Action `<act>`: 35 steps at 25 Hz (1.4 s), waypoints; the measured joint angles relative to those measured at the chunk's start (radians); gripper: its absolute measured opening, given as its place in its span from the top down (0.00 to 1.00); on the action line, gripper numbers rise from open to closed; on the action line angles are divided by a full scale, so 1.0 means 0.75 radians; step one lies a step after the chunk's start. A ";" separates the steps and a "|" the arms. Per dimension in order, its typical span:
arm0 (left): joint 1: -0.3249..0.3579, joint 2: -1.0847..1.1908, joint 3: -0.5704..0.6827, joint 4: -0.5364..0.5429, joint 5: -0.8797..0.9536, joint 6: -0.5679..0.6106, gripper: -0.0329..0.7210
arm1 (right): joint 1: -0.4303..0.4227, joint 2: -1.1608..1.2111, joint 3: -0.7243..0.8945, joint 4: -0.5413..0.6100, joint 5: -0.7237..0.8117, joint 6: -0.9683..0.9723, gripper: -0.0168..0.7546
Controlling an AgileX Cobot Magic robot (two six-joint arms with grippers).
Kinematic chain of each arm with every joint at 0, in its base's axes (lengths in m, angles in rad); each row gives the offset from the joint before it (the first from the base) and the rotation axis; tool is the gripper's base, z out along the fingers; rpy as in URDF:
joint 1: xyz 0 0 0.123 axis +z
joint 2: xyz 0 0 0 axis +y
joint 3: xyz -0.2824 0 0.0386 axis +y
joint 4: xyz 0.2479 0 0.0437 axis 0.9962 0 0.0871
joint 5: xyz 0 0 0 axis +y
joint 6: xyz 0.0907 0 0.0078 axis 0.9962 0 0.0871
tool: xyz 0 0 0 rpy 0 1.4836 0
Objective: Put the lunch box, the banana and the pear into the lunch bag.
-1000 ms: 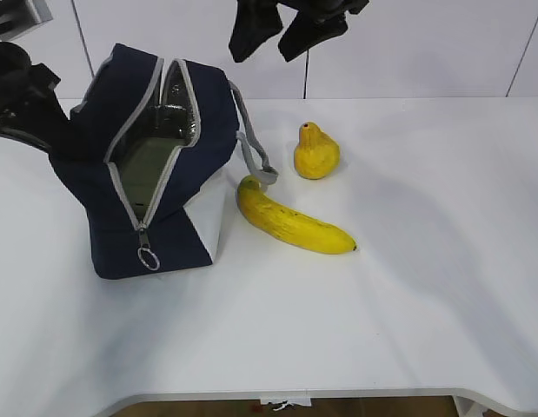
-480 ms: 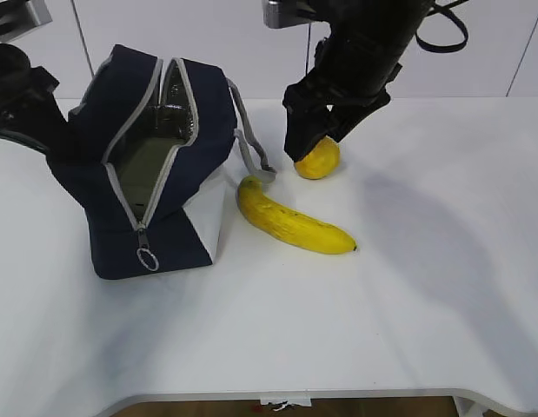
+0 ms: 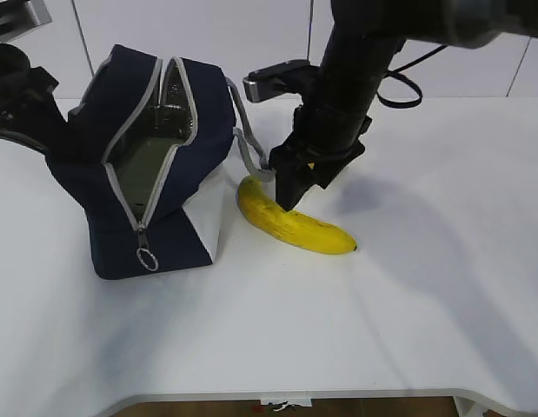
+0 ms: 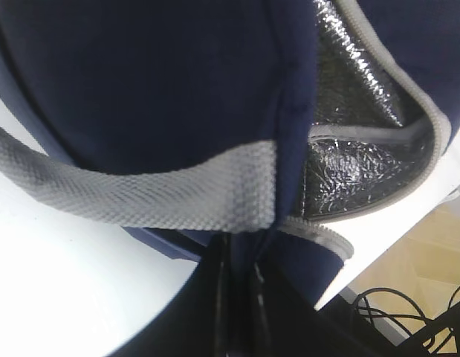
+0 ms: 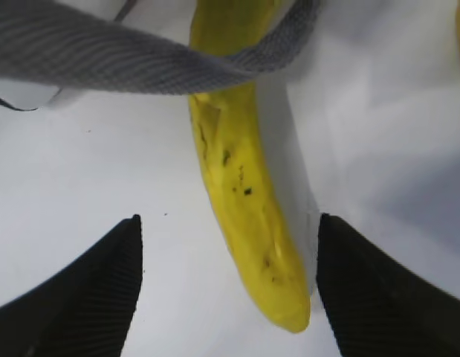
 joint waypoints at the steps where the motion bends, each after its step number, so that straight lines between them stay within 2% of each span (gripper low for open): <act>1: 0.000 0.000 0.000 0.000 0.000 0.000 0.96 | 0.000 0.018 0.000 -0.005 -0.021 0.000 0.25; 11: 0.000 0.000 0.000 0.002 0.000 0.000 0.96 | 0.002 0.129 0.000 -0.014 -0.153 -0.024 0.25; 35: 0.000 0.000 0.000 0.002 0.000 0.000 0.96 | 0.002 0.196 0.000 -0.014 -0.163 -0.033 0.27</act>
